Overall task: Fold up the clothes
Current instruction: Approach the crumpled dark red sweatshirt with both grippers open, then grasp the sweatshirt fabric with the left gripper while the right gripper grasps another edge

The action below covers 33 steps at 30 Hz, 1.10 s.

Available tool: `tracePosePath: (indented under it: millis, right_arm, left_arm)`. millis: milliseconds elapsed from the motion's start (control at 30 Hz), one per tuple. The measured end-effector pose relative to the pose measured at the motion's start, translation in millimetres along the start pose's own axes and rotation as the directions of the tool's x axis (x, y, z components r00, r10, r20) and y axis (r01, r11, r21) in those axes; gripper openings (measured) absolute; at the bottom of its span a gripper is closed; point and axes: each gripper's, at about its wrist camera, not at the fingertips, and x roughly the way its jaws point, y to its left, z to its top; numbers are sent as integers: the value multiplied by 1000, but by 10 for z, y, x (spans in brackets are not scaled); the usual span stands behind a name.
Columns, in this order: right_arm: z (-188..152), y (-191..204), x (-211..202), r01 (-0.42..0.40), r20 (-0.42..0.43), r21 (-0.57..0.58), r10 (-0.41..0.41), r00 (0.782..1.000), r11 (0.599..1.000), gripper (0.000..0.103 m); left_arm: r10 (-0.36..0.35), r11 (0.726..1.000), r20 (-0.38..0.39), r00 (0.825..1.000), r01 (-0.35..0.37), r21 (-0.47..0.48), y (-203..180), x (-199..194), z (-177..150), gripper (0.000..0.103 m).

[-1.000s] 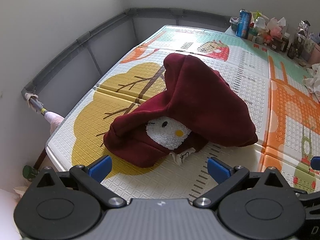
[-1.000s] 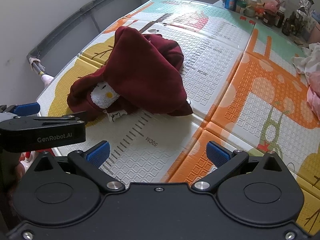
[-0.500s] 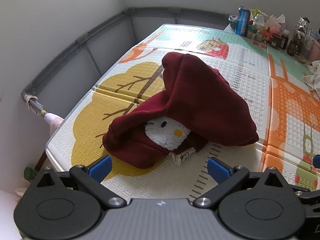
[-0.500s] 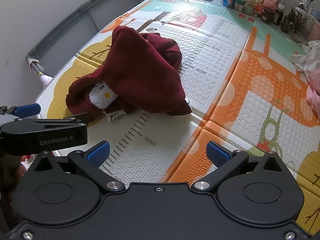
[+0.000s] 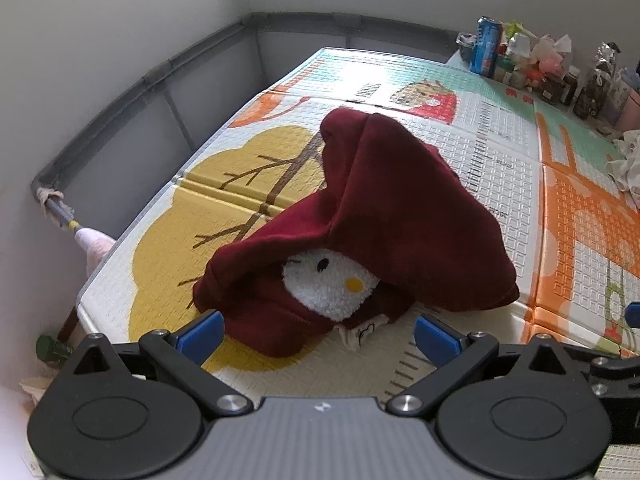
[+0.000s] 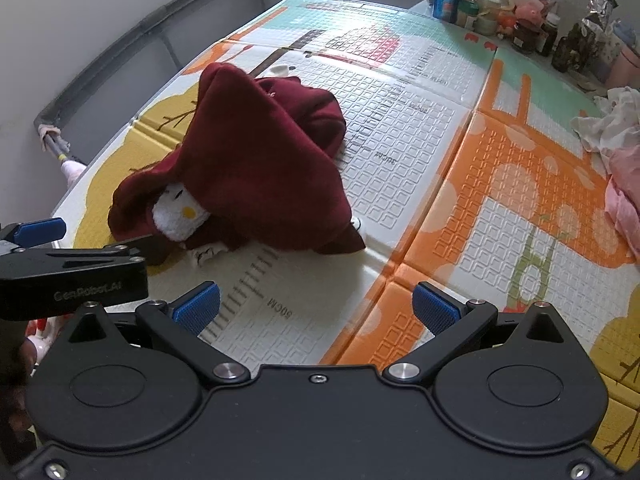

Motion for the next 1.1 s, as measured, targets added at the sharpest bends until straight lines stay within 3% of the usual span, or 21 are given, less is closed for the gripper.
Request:
tracePosePath:
  millis: [300,833,1100]
  right_arm:
    - [241,-152,276,-35,-1,33,35,999,999,95]
    - [662,-200,862,-87,4,58,86,996,995,93]
    - [784,-191,1100,-68,-8,62,68,998,996,89]
  left_arm:
    - [-87,996,9,996,87,21,22,250,204,100]
    - [-76,996,-23,997,77,38,67,787,512,100]
    - [-59,998,-46,997,60,28,72,954,571,100]
